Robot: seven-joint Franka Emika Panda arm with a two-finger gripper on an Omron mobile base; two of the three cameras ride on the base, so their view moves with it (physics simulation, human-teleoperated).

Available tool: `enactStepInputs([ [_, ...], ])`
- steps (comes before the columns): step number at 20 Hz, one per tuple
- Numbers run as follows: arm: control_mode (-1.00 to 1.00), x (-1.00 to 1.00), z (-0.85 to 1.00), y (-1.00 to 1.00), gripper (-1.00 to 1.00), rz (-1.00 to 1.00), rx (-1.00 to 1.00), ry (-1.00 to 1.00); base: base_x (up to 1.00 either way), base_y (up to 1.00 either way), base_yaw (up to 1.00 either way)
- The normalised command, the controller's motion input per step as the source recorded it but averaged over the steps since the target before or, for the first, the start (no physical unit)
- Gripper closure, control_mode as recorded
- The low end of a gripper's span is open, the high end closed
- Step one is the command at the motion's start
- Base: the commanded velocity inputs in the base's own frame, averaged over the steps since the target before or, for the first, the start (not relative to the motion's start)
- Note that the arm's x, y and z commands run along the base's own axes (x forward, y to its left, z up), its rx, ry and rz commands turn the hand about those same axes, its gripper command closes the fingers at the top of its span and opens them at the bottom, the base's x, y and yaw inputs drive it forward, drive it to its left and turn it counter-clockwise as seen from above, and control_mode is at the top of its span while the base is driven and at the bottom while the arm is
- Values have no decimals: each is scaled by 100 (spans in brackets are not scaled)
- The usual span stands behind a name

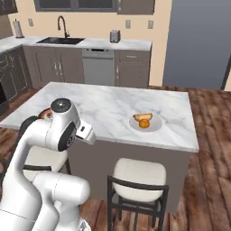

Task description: Pick up the orange and peach from the fridge and place one fruit on each plate on the dining counter.

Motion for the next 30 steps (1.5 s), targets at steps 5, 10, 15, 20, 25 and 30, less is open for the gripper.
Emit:
enactStepInputs([
  [5,100,0,0,0,-100,0,0,0,-15,0,47],
  [10,100,0,0,0,-100,0,0,0,-37,0,48],
  [15,100,0,0,0,-100,0,0,0,-35,9,53],
  [20,100,0,0,0,-100,0,0,0,-19,21,54],
  [25,100,0,0,0,-100,0,0,0,-10,45,50],
  [30,100,0,0,0,-100,0,0,0,0,59,48],
])
